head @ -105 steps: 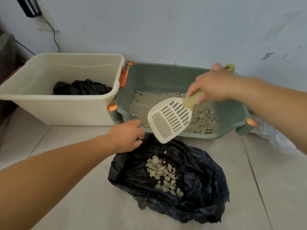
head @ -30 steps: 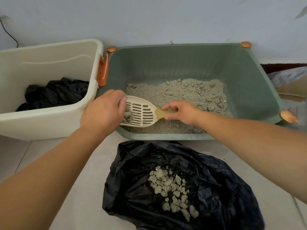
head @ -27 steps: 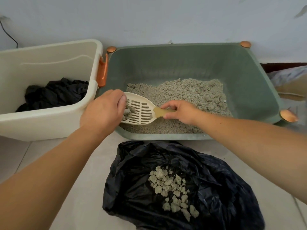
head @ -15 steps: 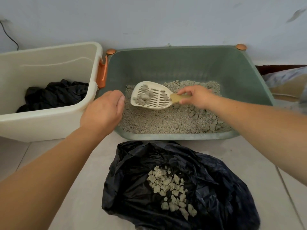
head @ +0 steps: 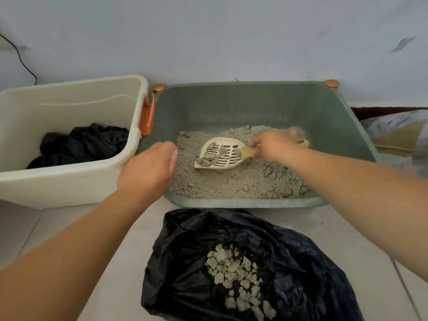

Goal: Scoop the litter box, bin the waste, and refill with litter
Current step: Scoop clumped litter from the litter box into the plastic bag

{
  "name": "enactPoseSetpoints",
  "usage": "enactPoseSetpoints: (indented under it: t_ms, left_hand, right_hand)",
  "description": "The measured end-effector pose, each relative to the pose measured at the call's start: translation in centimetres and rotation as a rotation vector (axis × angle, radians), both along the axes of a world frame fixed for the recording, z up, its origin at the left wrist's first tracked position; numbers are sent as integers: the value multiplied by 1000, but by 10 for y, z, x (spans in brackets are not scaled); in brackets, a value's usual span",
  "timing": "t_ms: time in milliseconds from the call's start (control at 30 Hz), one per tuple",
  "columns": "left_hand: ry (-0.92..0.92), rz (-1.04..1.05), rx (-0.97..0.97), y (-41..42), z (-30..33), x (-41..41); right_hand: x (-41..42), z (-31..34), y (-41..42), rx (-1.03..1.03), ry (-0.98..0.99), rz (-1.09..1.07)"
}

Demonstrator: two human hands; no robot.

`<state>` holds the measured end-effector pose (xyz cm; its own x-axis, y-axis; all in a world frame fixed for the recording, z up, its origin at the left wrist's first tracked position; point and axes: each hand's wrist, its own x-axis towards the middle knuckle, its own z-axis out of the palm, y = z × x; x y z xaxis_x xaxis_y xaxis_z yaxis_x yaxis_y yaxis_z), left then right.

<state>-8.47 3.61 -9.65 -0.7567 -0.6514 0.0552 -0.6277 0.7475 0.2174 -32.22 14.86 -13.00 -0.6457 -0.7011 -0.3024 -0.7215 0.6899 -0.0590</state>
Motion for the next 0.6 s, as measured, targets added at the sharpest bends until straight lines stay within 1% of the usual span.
enactPoseSetpoints:
  t_ms: [267, 400, 600]
  left_hand:
    - [16, 5, 12, -1, -3, 0]
    - [42, 0, 12, -1, -4, 1]
    - [82, -26, -26, -3, -6, 3]
  right_hand:
    - [8, -7, -40, -45, -42, -75]
    - [12, -10, -51, -80, -62, -57]
    - [9, -7, -52, -185, -174, -81]
